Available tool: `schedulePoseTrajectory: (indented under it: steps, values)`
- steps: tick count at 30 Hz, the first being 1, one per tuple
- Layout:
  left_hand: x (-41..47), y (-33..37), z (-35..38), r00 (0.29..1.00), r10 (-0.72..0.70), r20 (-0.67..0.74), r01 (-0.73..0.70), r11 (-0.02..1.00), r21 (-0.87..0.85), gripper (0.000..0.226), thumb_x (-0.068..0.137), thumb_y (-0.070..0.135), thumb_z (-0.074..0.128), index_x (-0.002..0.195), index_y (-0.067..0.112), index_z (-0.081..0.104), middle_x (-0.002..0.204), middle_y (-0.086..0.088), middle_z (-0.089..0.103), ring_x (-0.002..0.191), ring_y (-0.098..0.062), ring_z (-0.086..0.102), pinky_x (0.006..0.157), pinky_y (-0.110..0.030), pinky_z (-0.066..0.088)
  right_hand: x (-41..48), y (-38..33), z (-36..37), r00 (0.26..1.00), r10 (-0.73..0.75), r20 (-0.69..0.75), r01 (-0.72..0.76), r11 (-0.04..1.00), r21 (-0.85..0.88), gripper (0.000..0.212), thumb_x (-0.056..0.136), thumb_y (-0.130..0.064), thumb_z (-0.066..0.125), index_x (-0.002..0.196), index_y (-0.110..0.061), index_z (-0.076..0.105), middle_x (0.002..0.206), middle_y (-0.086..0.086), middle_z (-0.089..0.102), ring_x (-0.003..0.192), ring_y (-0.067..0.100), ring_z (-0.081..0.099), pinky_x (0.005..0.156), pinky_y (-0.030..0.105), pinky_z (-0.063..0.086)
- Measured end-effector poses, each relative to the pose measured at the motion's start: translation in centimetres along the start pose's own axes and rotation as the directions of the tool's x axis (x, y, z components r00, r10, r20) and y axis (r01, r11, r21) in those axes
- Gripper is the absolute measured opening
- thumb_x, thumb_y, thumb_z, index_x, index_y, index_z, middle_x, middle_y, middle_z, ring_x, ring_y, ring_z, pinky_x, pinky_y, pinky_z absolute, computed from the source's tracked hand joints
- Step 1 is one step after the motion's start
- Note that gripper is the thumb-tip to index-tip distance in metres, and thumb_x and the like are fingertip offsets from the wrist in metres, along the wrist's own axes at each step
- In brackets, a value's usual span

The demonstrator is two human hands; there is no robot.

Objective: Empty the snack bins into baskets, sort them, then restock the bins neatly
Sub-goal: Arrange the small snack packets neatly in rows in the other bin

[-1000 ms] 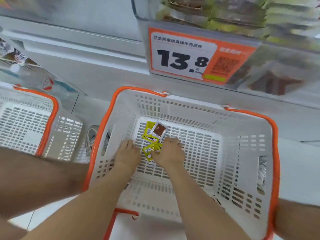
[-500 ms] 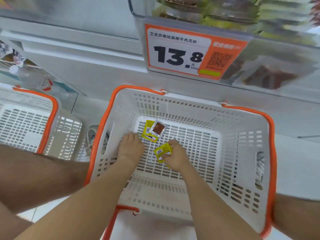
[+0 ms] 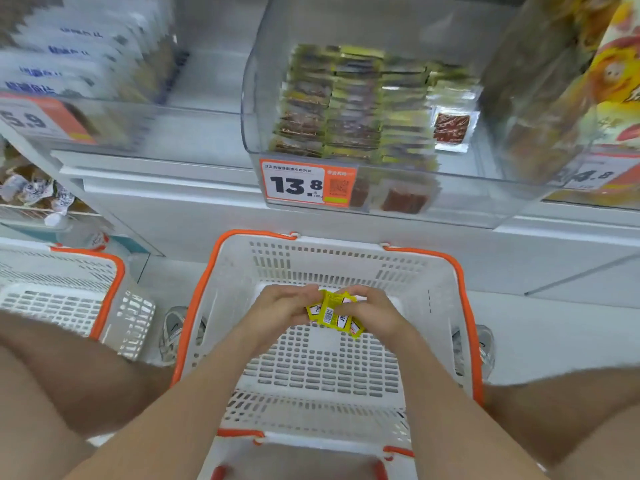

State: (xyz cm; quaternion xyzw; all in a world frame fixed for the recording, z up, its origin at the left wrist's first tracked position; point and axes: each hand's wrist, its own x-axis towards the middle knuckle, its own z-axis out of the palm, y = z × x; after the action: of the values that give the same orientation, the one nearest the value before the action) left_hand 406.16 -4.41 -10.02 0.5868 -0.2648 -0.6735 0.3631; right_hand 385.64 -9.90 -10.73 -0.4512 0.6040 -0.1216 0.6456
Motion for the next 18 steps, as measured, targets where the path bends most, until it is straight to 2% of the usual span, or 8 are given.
schedulePoseTrajectory:
  steps: [3,5,7,9,11,13,15,18]
  values:
    - [-0.6,0.7,-0.1,0.992,0.071,-0.105,-0.056,0.989,0.139,0.042,0.092,0.000,0.072,0.130,0.019,0.070,0.116,-0.003,0.077,0.095,-0.024,0.073,0.073,-0.033,0.057,-1.2,-1.1,-0.7,0.998,-0.039,-0.053,0.042,0.998,0.048,0.023,0.084,-0.005,0.082,0.104,-0.011,0.072,0.088,0.015,0.077,0.069,0.029,0.073,0.061,0.037,0.059]
    - [-1.1,1.4,0.2,0.992,0.076,-0.098,-0.066,0.993,0.102,0.037,0.093,-0.002,0.067,0.125,0.016,0.072,0.110,-0.014,0.078,0.084,-0.026,0.071,0.070,-0.035,0.053,-2.0,-1.6,-0.9,0.995,-0.051,-0.090,0.060,0.993,0.101,0.025,0.085,-0.007,0.084,0.106,-0.008,0.070,0.091,0.016,0.077,0.071,0.030,0.074,0.061,0.039,0.061]
    - [-1.7,2.2,0.8,0.997,0.070,-0.026,-0.070,0.997,-0.011,0.029,0.097,-0.006,0.062,0.121,0.006,0.072,0.111,-0.019,0.077,0.088,-0.025,0.075,0.069,-0.027,0.057,-2.7,-1.9,-0.8,0.992,-0.077,-0.103,0.088,0.990,0.108,0.031,0.085,-0.012,0.086,0.110,-0.007,0.068,0.099,0.017,0.078,0.077,0.026,0.077,0.062,0.038,0.062]
    - [-2.3,2.7,1.5,0.999,0.033,0.033,-0.029,0.991,-0.132,0.023,0.099,-0.005,0.059,0.121,-0.003,0.066,0.114,-0.022,0.075,0.100,-0.031,0.075,0.081,-0.033,0.061,-3.3,-2.1,-0.4,0.989,-0.107,-0.102,0.115,0.990,0.080,0.039,0.083,-0.017,0.088,0.114,-0.005,0.066,0.104,0.016,0.077,0.080,0.021,0.077,0.062,0.034,0.061]
    - [-2.6,2.8,1.8,0.999,0.030,0.037,-0.024,0.988,-0.153,0.023,0.098,-0.002,0.063,0.121,-0.005,0.060,0.116,-0.024,0.074,0.104,-0.037,0.074,0.094,-0.045,0.059,-3.7,-2.2,-0.1,0.984,-0.142,-0.105,0.147,0.988,0.039,0.043,0.082,-0.020,0.090,0.115,-0.005,0.065,0.104,0.015,0.076,0.081,0.019,0.076,0.063,0.032,0.060]
    - [-2.7,2.9,2.0,0.998,0.049,-0.039,-0.051,0.997,-0.050,0.024,0.095,-0.003,0.069,0.117,-0.001,0.058,0.116,-0.022,0.074,0.099,-0.037,0.075,0.093,-0.048,0.059,-4.1,-2.6,-0.2,0.985,-0.160,-0.059,0.163,0.986,0.046,0.036,0.087,-0.019,0.085,0.114,-0.006,0.066,0.100,0.013,0.076,0.081,0.020,0.074,0.065,0.032,0.059]
    - [-2.7,2.9,2.1,0.986,0.076,-0.152,-0.076,0.997,0.005,0.020,0.095,-0.005,0.066,0.111,0.003,0.057,0.113,-0.020,0.074,0.092,-0.034,0.075,0.086,-0.048,0.059,-4.5,-3.2,-0.4,0.990,-0.136,0.022,0.132,0.982,0.134,0.018,0.099,-0.015,0.070,0.115,-0.006,0.069,0.096,0.011,0.075,0.081,0.023,0.072,0.066,0.034,0.059]
    - [-2.6,3.0,2.1,0.959,0.093,-0.266,-0.102,0.995,-0.018,0.014,0.100,-0.005,0.057,0.109,0.005,0.052,0.113,-0.022,0.071,0.098,-0.040,0.074,0.093,-0.058,0.058,-4.8,-3.8,-0.7,0.988,-0.119,-0.097,0.136,0.972,0.194,0.018,0.108,-0.015,0.055,0.116,-0.006,0.068,0.099,0.012,0.073,0.073,0.020,0.069,0.063,0.029,0.056]
